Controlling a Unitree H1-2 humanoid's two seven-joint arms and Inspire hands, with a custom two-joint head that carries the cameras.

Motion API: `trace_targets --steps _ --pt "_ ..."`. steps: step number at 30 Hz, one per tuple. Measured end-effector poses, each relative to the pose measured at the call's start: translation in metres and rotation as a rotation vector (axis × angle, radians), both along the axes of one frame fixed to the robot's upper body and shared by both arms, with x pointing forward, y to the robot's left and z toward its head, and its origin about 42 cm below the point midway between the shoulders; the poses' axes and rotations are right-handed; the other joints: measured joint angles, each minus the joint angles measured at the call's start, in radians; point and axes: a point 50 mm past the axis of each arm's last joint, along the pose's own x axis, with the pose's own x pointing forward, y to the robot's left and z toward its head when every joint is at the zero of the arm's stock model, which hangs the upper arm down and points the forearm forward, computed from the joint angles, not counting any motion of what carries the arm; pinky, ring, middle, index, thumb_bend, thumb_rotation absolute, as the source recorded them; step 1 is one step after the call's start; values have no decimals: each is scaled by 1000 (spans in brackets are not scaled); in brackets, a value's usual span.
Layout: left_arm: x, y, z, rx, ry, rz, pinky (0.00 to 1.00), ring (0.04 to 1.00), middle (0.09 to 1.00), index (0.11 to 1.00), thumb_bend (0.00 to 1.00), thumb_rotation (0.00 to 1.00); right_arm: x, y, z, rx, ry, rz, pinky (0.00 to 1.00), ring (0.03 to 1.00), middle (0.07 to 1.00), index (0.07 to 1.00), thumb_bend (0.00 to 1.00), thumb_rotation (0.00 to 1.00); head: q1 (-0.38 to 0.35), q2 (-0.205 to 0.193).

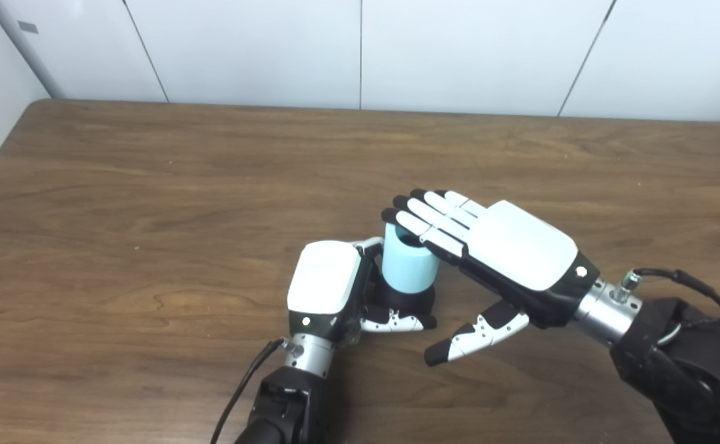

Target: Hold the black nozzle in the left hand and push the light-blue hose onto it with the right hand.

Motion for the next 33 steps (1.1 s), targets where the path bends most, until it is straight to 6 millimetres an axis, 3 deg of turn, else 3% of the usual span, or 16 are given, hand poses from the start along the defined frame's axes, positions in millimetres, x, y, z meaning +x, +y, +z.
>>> trace_targets --steps 9,24,28,30,33 --pt "-1 -4 0 -9 2 -8 328 402 401 490 522 0 8 -8 30 26 -26 -48 967 1000 1000 1000 623 972 -2 0" --pt "-1 -4 0 -10 4 -9 352 427 425 489 525 0 8 -11 32 36 -25 -56 951 1000 1000 1000 630 984 -2 5" --pt "-1 -4 0 -10 4 -9 345 409 402 490 522 0 8 -11 32 40 -19 -56 959 1000 1000 1000 625 939 -2 3" --pt "-1 -4 0 -10 3 -9 316 376 459 485 526 0 8 -12 31 77 10 -64 959 1000 1000 1000 619 899 2 2" --pt "-1 -4 0 -9 4 -9 352 429 424 520 521 0 8 -16 26 195 90 -94 918 999 1000 1000 607 903 3 2"
